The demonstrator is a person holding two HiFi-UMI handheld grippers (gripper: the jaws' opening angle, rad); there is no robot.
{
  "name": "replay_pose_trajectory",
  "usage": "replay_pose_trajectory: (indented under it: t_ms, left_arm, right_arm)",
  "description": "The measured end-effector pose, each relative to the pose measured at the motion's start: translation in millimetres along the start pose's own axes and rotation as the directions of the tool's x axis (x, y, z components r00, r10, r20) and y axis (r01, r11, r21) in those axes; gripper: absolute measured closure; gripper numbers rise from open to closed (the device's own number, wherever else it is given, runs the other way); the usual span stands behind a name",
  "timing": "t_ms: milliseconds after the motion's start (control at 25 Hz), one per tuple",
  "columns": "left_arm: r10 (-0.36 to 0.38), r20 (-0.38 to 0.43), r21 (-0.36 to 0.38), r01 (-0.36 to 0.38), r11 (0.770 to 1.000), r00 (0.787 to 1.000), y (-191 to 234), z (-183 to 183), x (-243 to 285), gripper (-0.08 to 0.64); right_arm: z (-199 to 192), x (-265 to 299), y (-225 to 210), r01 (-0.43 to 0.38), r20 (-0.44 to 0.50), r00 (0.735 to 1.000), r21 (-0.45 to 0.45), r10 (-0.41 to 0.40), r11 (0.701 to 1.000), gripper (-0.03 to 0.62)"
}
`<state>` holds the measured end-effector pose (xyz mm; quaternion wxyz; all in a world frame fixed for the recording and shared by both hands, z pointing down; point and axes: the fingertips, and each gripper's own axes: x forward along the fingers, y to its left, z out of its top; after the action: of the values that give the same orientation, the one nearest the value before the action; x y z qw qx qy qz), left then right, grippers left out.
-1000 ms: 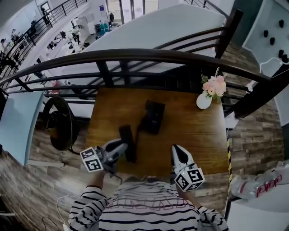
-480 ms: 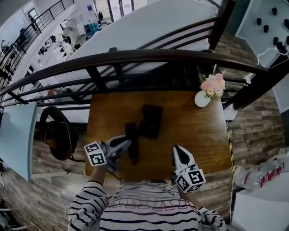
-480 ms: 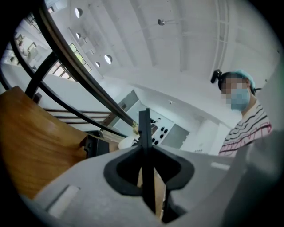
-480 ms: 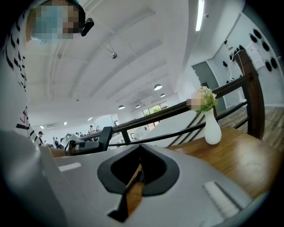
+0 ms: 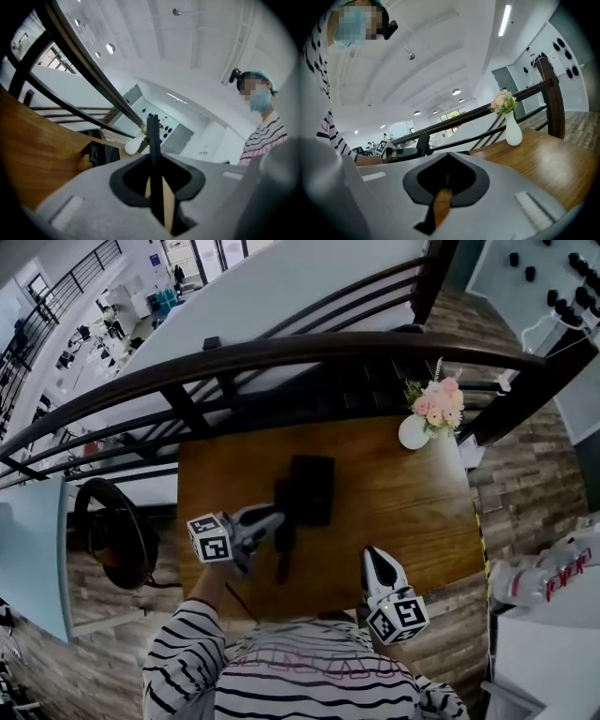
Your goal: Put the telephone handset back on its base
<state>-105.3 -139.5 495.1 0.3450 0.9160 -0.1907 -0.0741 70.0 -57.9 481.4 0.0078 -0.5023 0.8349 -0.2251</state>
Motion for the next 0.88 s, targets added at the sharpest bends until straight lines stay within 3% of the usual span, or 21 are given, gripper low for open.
replay_pose_trajectory:
  t_ms: [480,880]
  left_arm:
    - [0.014,-0.004,-0.031,-0.014,0.999,1.000,71,-6,28,0.489]
    - [0.030,-0.113,-0.036,-0.034,0.999,0.993,118,-21,51,0.489]
  right_arm:
    - [-19,-3,-4,0.060,-0.038,0.997,0.015,-0.060,0.998,0.592]
    - [-28,10,-8,0.059,-0.058,0.997,0.017,-0.058,0.998,0.592]
